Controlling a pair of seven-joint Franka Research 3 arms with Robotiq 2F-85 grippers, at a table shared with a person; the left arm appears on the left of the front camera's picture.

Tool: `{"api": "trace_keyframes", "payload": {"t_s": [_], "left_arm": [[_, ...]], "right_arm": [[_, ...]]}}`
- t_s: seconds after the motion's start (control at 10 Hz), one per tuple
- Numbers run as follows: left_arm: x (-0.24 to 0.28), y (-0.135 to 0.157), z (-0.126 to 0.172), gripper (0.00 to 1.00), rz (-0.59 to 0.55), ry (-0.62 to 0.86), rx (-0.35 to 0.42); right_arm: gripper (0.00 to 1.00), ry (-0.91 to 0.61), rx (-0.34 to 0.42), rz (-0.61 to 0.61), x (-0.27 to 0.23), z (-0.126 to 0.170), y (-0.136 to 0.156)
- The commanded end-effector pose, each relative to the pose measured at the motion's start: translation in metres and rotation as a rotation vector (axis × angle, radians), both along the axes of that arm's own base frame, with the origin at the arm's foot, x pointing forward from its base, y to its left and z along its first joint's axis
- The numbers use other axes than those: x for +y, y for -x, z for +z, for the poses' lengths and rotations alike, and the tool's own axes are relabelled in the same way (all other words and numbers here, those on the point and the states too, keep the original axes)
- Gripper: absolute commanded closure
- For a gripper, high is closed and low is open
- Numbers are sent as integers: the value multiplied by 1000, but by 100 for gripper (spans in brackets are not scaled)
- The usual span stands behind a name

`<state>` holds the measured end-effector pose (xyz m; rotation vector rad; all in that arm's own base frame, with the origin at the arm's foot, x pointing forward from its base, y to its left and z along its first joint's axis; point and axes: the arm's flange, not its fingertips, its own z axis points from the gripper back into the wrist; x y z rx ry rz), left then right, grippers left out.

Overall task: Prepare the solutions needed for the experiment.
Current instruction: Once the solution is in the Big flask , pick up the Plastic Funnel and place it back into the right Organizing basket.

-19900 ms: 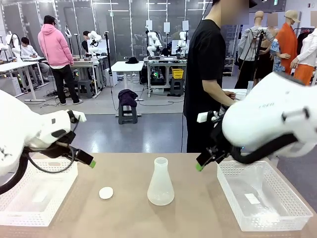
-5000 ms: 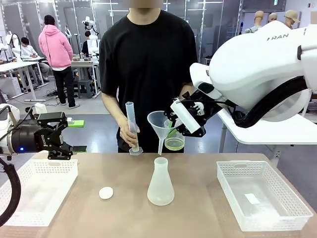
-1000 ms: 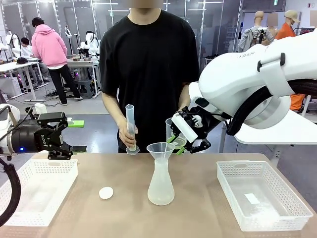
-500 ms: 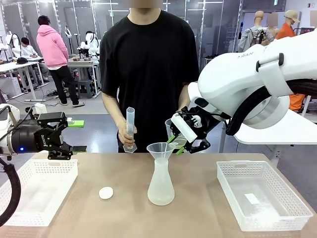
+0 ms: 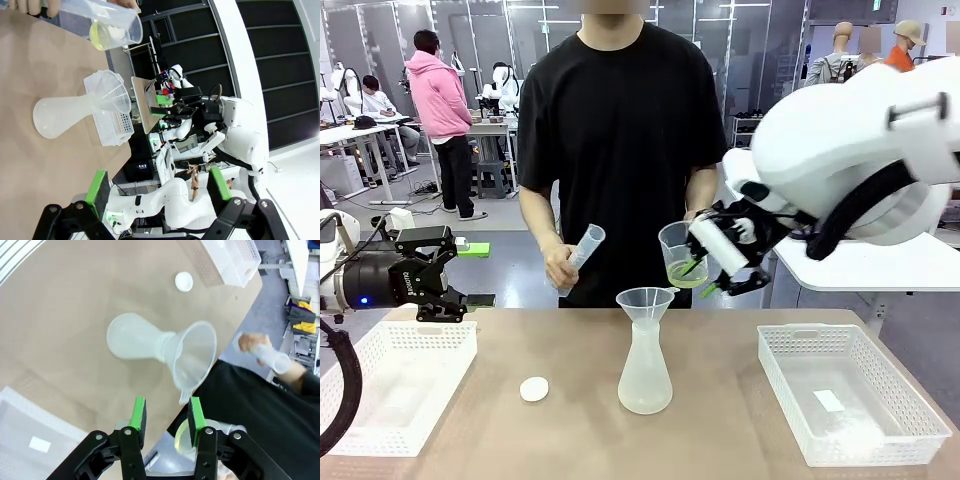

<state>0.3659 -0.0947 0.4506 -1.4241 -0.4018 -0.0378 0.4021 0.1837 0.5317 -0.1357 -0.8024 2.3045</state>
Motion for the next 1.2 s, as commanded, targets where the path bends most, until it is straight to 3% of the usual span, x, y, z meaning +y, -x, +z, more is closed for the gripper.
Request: {"api": "trace_keyframes", "payload": {"t_s": [0.0, 0.2, 0.4, 0.5, 0.6, 0.7, 0.8, 0.9, 1.1], "left_arm": [[-2, 0, 3, 0, 3, 23, 8], [-2, 0, 3, 0, 3, 23, 8], [-2, 0, 3, 0, 3, 23, 8], [-2, 0, 3, 0, 3, 23, 8], [-2, 0, 3, 0, 3, 23, 8], [-2, 0, 3, 0, 3, 23, 8], [-2, 0, 3, 0, 3, 23, 8], [-2, 0, 3, 0, 3, 23, 8], [-2, 0, 3, 0, 3, 23, 8]], "right_arm": [[56, 9, 44, -124, -48, 11, 6], [56, -1, 168, -324, -81, 20, 7], [56, -170, 399, -593, -94, 16, -2], [56, -305, 577, -835, -102, 10, -5], [56, -393, 640, -929, -116, 2, -5], [56, -619, 699, -924, -132, -5, 1], [56, -721, 794, -1025, -148, -17, 9], [56, -745, 833, -1109, -160, -26, 19], [56, -928, 962, -1178, -179, -41, 37]]}}
